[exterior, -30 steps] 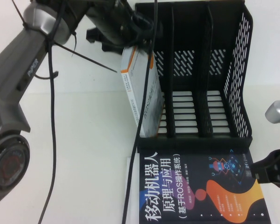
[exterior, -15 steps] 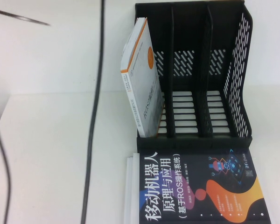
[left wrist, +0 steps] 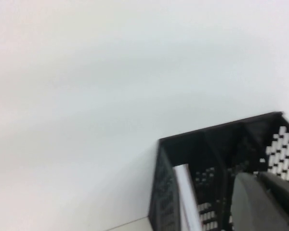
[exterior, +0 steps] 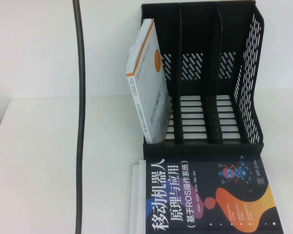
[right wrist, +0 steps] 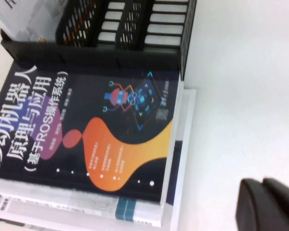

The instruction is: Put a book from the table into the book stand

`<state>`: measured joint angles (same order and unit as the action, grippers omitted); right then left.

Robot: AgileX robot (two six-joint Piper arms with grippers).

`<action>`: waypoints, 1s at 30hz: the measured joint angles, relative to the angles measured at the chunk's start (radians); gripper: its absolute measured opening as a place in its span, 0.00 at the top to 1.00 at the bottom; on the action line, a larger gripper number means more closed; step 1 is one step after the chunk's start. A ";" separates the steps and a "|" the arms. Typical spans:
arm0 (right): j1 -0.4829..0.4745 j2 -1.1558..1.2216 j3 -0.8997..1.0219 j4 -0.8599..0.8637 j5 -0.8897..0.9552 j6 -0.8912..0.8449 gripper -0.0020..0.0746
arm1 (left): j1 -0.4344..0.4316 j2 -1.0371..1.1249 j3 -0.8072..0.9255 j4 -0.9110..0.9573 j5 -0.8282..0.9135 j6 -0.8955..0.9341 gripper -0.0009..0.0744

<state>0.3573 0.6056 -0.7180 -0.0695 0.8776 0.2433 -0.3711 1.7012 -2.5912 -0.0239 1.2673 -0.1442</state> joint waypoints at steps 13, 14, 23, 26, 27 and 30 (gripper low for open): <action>0.000 -0.252 0.329 -0.007 -0.209 0.073 0.97 | 0.000 -0.013 0.000 0.097 0.000 -0.019 0.99; 0.000 -0.256 0.344 -0.007 -0.214 0.075 0.97 | 0.000 -0.013 0.000 0.126 0.000 -0.026 0.99; 0.000 -0.259 0.378 -0.007 -0.218 0.077 0.97 | 0.000 -0.023 0.000 0.393 -0.050 -0.044 0.99; 0.000 -0.259 0.378 -0.007 -0.218 0.077 0.97 | 0.000 -0.059 0.013 0.487 -0.050 -0.069 0.99; 0.000 -0.259 0.378 -0.007 -0.218 0.077 0.97 | 0.000 -0.084 0.028 0.497 -0.050 -0.071 0.99; 0.000 -0.259 0.378 -0.007 -0.218 0.077 0.97 | 0.000 -0.183 0.123 0.504 -0.041 -0.082 0.99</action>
<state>0.3573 0.3470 -0.3395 -0.0765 0.6599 0.3202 -0.3711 1.5182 -2.4686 0.4801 1.2267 -0.2264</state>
